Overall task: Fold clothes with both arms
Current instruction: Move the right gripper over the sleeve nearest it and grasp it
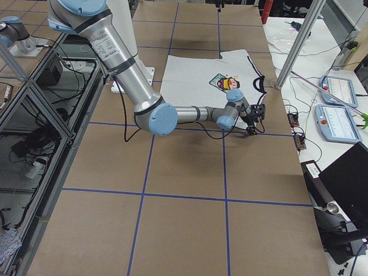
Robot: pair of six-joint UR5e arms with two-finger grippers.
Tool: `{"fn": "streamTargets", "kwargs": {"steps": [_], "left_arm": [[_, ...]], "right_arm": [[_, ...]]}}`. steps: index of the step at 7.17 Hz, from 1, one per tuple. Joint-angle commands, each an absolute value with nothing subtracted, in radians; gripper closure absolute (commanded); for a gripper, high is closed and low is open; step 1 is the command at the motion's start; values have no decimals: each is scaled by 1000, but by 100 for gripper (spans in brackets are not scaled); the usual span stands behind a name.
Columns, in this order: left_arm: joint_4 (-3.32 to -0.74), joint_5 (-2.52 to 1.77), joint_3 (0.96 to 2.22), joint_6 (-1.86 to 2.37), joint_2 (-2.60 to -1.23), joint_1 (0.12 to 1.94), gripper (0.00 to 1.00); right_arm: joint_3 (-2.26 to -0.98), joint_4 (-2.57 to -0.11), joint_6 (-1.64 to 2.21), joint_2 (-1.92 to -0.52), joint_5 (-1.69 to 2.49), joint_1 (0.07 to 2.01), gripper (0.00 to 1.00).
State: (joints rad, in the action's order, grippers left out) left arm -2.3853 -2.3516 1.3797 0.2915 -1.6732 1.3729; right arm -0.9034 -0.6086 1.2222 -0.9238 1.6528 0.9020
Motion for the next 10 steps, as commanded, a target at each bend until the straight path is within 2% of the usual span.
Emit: {"fn": "streamTargets", "kwargs": {"steps": [1, 4, 6, 8, 9, 10], "left_arm": [[-2385, -2352, 1379, 291, -1672, 1373, 0], [-2385, -2352, 1379, 291, -1672, 1373, 0], [-2387, -2352, 1381, 291, -1671, 1373, 0], [-2387, -2353, 1382, 293, -1669, 1373, 0], [-2387, -2355, 1382, 293, -1669, 1373, 0], [-2387, -2355, 1382, 293, -1667, 1373, 0]], "right_arm": [[-903, -607, 1223, -919, 1652, 902, 100], [-1010, -609, 1227, -958, 1657, 907, 100], [-1034, -607, 1210, -994, 1661, 899, 100], [-1028, -607, 1212, -1002, 1658, 900, 37], [-1020, -609, 1216, -994, 1652, 899, 22], [-1009, -609, 1216, -994, 1651, 899, 22]]}}
